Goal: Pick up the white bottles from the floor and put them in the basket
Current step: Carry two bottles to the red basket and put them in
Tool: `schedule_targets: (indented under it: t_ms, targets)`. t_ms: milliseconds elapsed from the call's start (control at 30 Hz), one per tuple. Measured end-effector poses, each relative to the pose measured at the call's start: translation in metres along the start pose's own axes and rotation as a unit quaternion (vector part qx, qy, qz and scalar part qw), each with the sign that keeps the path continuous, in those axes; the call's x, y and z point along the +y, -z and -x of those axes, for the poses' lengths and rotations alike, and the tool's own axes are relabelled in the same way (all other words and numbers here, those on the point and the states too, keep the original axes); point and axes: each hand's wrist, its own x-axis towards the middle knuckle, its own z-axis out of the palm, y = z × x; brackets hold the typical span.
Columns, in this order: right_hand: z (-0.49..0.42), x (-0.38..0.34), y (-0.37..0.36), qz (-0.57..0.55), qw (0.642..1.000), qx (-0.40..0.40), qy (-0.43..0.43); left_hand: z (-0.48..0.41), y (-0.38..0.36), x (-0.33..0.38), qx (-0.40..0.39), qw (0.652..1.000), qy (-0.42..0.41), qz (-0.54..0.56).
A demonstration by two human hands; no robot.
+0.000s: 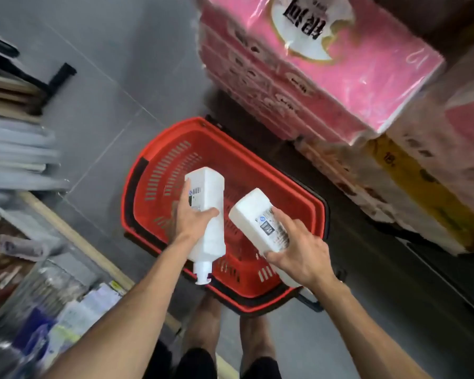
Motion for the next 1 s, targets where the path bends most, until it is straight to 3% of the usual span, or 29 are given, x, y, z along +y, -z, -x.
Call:
schedule_targets:
  t_ms: [333, 533, 733, 933, 1000]
  targets:
    - [-0.209, 0.009, -0.103, 0.011, 1.000, -0.014, 0.014, -0.161, -0.049, -0.091, 0.078, 0.988, 0.080, -0.109]
    - [-0.297, 0.027, -0.175, 0.087, 0.995, -0.033, 0.024, -0.247, -0.083, -0.135, 0.054, 0.977, 0.118, -0.167]
    - [-0.344, 0.043, -0.228, 0.061, 0.998, -0.020, 0.015, -0.293, -0.115, -0.178, 0.079, 0.980, 0.128, -0.133]
    - [-0.349, 0.059, -0.231, 0.058, 0.994, -0.042, 0.081, -0.302, -0.120, -0.191, 0.117, 0.978, 0.162, -0.065]
    - [-0.346, 0.059, -0.225, 0.088, 0.990, -0.026, 0.111, -0.298, -0.118, -0.188, 0.127, 0.981, 0.133, -0.065]
